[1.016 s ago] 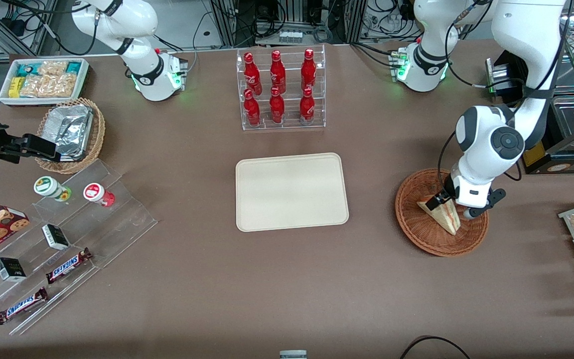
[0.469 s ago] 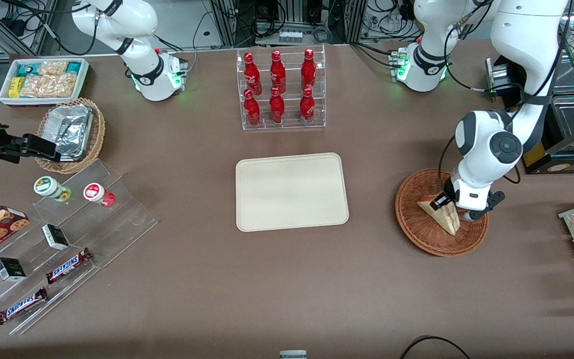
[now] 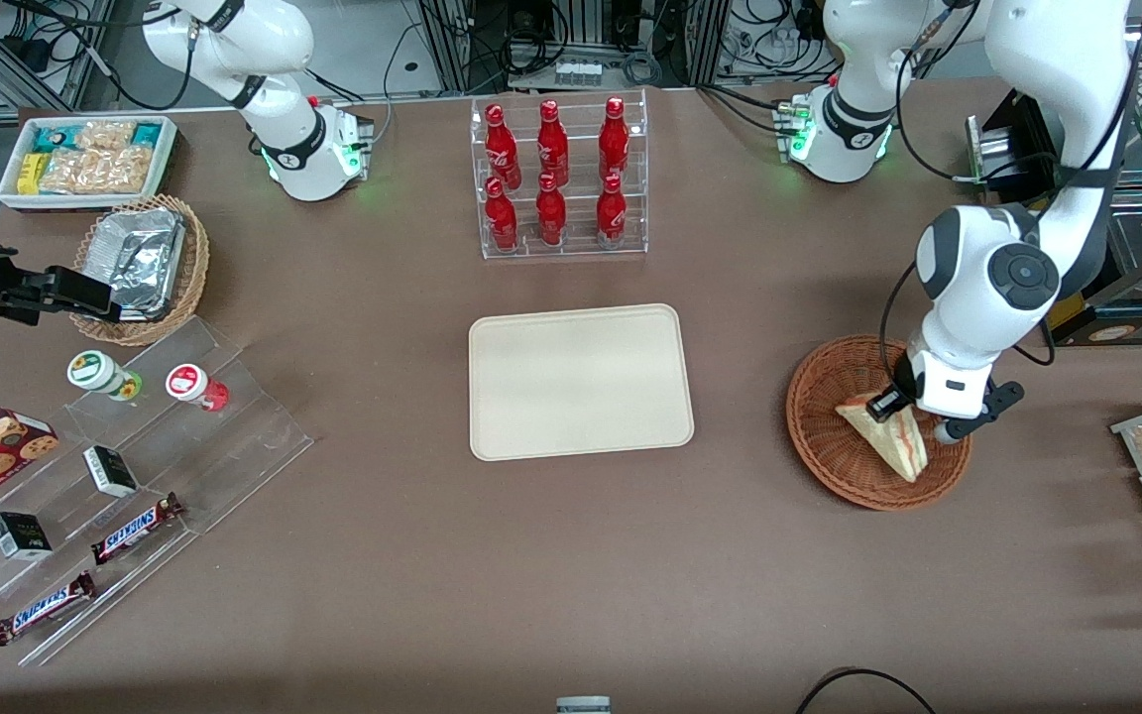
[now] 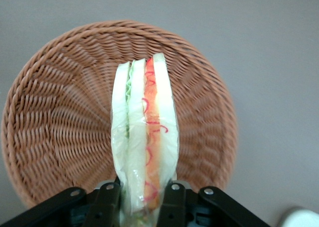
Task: Place sandwich from basket to tray
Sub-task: 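Lift the sandwich and carry it over the cream tray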
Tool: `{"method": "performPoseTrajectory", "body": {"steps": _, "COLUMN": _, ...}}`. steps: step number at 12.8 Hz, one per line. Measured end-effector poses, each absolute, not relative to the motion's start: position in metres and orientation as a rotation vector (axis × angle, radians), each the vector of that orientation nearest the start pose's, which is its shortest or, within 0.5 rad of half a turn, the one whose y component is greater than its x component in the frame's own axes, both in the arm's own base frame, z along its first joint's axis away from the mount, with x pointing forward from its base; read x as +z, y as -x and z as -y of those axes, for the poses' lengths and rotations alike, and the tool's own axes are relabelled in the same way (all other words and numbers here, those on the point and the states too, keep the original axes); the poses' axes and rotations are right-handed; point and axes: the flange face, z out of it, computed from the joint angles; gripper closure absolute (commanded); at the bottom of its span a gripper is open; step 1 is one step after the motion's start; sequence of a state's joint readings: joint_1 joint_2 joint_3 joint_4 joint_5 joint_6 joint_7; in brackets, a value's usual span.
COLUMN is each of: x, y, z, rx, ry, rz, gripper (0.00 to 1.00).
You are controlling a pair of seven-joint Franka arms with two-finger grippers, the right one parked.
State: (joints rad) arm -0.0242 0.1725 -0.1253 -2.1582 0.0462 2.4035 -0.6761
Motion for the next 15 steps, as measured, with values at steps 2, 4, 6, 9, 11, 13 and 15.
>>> {"method": "performPoseTrajectory", "body": {"steps": 2, "x": 0.371, "y": -0.564, "z": 0.123, "rx": -0.041, "ry": 3.070, "rz": 0.682, "gripper": 0.99}}
{"method": "performPoseTrajectory", "body": {"steps": 4, "x": 0.407, "y": -0.565, "z": 0.168, "rx": -0.021, "ry": 3.091, "rz": 0.595, "gripper": 0.99}}
{"method": "performPoseTrajectory", "body": {"steps": 6, "x": 0.426, "y": -0.561, "z": 0.215, "rx": -0.044, "ry": 3.134, "rz": 0.503, "gripper": 0.99}}
{"method": "performPoseTrajectory", "body": {"steps": 9, "x": 0.424, "y": -0.548, "z": 0.292, "rx": -0.020, "ry": 3.189, "rz": 0.390, "gripper": 0.99}}
{"method": "performPoseTrajectory", "body": {"steps": 11, "x": 0.403, "y": -0.536, "z": 0.346, "rx": 0.003, "ry": 3.186, "rz": 0.288, "gripper": 0.99}}
{"method": "performPoseTrajectory", "body": {"steps": 13, "x": 0.375, "y": -0.522, "z": 0.402, "rx": 0.012, "ry": 3.167, "rz": 0.208, "gripper": 0.99}}
{"method": "performPoseTrajectory", "body": {"steps": 15, "x": 0.345, "y": -0.510, "z": 0.445, "rx": 0.050, "ry": 3.163, "rz": 0.138, "gripper": 0.98}}
